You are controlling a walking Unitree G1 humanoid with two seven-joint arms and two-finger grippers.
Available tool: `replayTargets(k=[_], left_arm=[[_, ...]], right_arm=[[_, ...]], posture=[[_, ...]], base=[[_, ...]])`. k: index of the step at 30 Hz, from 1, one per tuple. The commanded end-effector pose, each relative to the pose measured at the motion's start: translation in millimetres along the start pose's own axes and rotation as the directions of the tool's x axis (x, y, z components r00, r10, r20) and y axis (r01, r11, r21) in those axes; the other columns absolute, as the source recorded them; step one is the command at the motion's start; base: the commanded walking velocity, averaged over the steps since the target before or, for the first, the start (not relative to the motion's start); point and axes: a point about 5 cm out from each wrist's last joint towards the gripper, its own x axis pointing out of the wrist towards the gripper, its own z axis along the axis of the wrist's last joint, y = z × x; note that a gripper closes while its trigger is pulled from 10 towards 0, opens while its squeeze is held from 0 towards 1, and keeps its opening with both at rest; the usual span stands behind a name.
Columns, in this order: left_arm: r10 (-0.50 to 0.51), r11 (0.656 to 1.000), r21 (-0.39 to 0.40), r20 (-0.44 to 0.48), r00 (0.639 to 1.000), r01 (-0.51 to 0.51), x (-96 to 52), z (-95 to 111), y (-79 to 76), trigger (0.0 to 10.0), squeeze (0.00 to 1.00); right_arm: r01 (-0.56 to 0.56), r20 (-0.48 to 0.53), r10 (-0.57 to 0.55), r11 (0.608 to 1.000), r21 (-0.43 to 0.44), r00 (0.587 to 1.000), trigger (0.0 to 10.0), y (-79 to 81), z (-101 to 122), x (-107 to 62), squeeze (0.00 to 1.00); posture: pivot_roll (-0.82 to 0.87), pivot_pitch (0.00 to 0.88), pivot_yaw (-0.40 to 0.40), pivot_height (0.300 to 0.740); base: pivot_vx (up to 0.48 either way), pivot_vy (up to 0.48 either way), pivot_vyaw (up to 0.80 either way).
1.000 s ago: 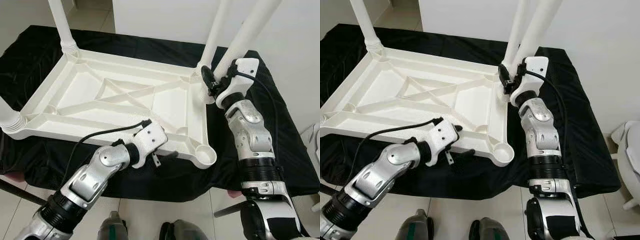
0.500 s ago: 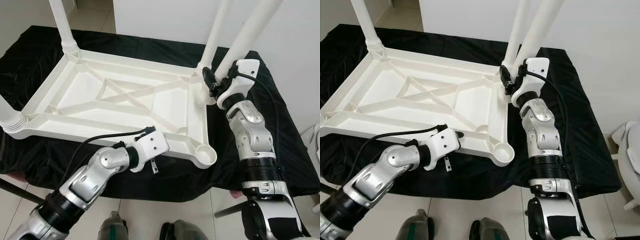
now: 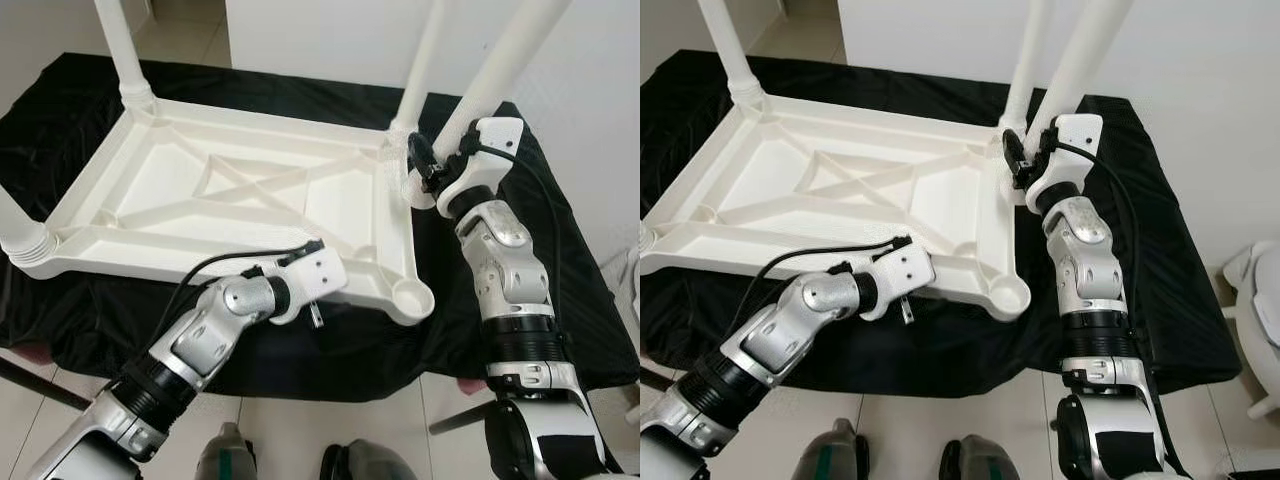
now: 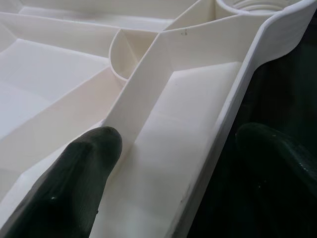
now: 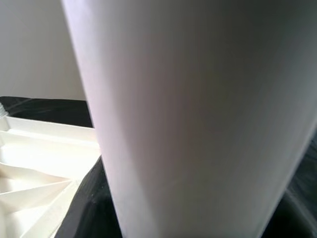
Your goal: Building children table
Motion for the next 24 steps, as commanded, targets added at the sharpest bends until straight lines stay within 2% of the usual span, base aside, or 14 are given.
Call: replayTargets(k=[1,9,17,21,24], left_arm=[[0.248,0.969,-0.002,-0.011,0.969,-0.248,-0.8,0,19.0,10.0,0.00],[0.334,0.942,-0.019,-0.024,0.942,-0.334,4.1,2,29.5,10.0,0.00],[0.378,0.925,-0.033,-0.037,0.925,-0.379,6.7,0,34.0,10.0,0.00],[0.391,0.918,-0.029,-0.088,0.916,-0.395,8.6,-7,35.6,10.0,0.00],[0.395,0.916,-0.032,-0.088,0.914,-0.399,8.9,-7,36.2,10.0,0.00]], right_arm=[[0.010,0.017,-0.010,1.000,-0.005,1.000,10.0,-2.3,2,-2.3,0.00],[0.000,0.012,0.000,1.000,0.005,1.000,10.0,1.0,1,-2.4,0.00],[-0.011,-0.011,0.011,1.000,0.010,1.000,10.0,3.6,-4,-5.1,0.00],[-0.026,-0.047,0.027,1.000,0.011,0.999,10.0,5.9,-9,-8.2,0.00],[-0.033,-0.056,0.033,0.999,0.007,0.998,10.0,6.7,-11,-9.7,0.00]], posture=[[-0.01,0.015,-0.036,0.740],[-0.01,0.010,-0.033,0.740],[-0.01,0.004,-0.034,0.740],[-0.02,0.001,-0.035,0.740],[-0.02,0.001,-0.035,0.740]], base=[[0.000,0.000,0.00],[0.000,0.000,0.00],[0.000,0.000,0.00],[0.000,0.000,0.00],[0.000,0.000,0.00]])
